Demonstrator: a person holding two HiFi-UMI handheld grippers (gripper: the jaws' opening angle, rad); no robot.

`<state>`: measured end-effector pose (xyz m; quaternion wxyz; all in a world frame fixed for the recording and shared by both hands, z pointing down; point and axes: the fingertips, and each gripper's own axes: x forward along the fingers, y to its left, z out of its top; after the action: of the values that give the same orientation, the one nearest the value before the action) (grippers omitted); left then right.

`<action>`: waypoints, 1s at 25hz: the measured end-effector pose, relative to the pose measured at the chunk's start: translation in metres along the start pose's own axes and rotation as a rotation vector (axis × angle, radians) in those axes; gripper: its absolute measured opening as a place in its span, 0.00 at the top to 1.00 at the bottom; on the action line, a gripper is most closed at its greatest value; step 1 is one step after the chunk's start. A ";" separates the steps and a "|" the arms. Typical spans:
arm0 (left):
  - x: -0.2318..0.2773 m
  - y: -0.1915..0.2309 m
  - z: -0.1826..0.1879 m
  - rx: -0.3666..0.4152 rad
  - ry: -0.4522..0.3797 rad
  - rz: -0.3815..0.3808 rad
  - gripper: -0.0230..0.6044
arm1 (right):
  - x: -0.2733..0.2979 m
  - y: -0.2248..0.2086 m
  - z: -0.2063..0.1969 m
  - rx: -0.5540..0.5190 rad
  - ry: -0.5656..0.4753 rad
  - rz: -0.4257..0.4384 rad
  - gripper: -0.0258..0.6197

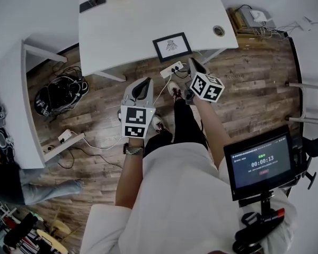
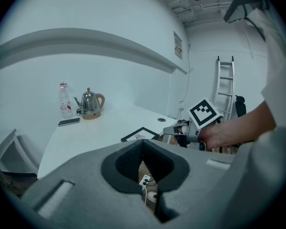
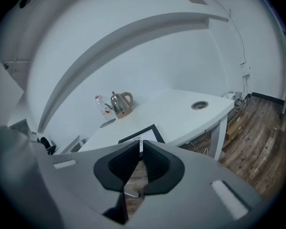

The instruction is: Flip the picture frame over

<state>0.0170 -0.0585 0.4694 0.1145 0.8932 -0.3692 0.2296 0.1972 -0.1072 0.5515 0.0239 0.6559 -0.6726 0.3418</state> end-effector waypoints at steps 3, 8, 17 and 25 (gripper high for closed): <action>0.004 0.006 0.008 0.010 -0.018 0.001 0.96 | 0.000 0.011 0.011 -0.070 -0.020 0.006 0.95; -0.011 -0.006 0.030 0.034 -0.056 0.017 0.96 | -0.032 0.035 0.037 -0.154 -0.075 0.047 0.96; -0.030 0.018 0.064 0.059 -0.124 0.076 0.96 | -0.049 0.084 0.081 -0.330 -0.130 0.142 0.96; -0.056 0.027 0.084 0.097 -0.175 0.122 0.96 | -0.087 0.126 0.122 -0.414 -0.232 0.201 0.96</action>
<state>-0.0095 -0.0751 0.3697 0.0242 0.8901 -0.4201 0.1749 0.1470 -0.1037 0.3628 0.0463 0.6017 -0.7883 0.1199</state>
